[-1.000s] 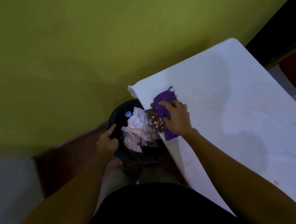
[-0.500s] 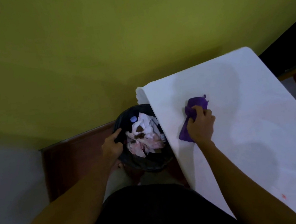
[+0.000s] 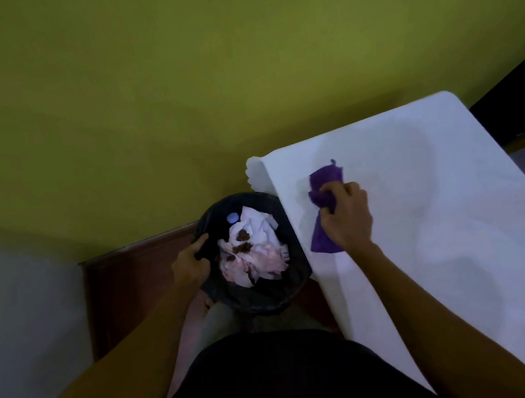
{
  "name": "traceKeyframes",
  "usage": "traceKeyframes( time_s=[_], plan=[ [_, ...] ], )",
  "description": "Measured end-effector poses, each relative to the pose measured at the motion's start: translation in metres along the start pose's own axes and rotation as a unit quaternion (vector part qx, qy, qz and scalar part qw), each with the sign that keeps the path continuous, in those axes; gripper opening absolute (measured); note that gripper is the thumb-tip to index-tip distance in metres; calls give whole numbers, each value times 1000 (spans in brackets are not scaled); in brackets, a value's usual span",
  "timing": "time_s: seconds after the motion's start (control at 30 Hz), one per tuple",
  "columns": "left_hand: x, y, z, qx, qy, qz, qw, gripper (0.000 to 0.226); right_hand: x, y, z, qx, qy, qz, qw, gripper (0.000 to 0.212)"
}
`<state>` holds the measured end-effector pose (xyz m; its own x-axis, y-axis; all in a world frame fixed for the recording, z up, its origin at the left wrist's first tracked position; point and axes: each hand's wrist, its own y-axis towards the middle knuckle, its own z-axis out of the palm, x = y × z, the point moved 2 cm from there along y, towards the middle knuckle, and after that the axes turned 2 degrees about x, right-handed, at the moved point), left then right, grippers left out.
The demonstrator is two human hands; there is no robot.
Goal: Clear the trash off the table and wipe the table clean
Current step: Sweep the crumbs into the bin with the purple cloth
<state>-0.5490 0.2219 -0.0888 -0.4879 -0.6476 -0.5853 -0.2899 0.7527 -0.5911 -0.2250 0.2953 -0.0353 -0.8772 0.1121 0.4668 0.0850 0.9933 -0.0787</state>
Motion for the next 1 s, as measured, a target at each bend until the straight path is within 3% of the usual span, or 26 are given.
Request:
traceKeyframes(
  time_s=[0.2, 0.37, 0.43, 0.57, 0.7, 0.8, 0.9, 1.0],
  plan=[
    [17, 0, -16, -23, -16, -23, 999, 67, -36, -4, 5, 76, -92, 37, 992, 48],
    [34, -1, -28, -51, -67, -42, 996, 65, 4, -17, 2, -51, -87, 4, 995, 42],
    [37, -4, -31, -66, -82, -60, 993, 66, 35, -25, 11, -79, -68, -50, 993, 35],
    [49, -5, -38, -84, -117, -79, 986, 67, 78, -44, 55, 29, -28, -147, 988, 36],
    [61, -11, -51, -96, -137, -96, 981, 66, 89, -60, 96, 153, -36, -94, 983, 54],
    [75, -15, -64, -103, -142, -103, 979, 65, 91, -62, 113, 256, 29, -66, 964, 56],
    [87, -20, -71, -100, -151, -106, 978, 66, 92, -60, 117, 299, 38, -74, 951, 64],
    [91, -23, -73, -96, -153, -111, 977, 67, 100, -58, 120, 295, -4, -86, 952, 73]
  ],
)
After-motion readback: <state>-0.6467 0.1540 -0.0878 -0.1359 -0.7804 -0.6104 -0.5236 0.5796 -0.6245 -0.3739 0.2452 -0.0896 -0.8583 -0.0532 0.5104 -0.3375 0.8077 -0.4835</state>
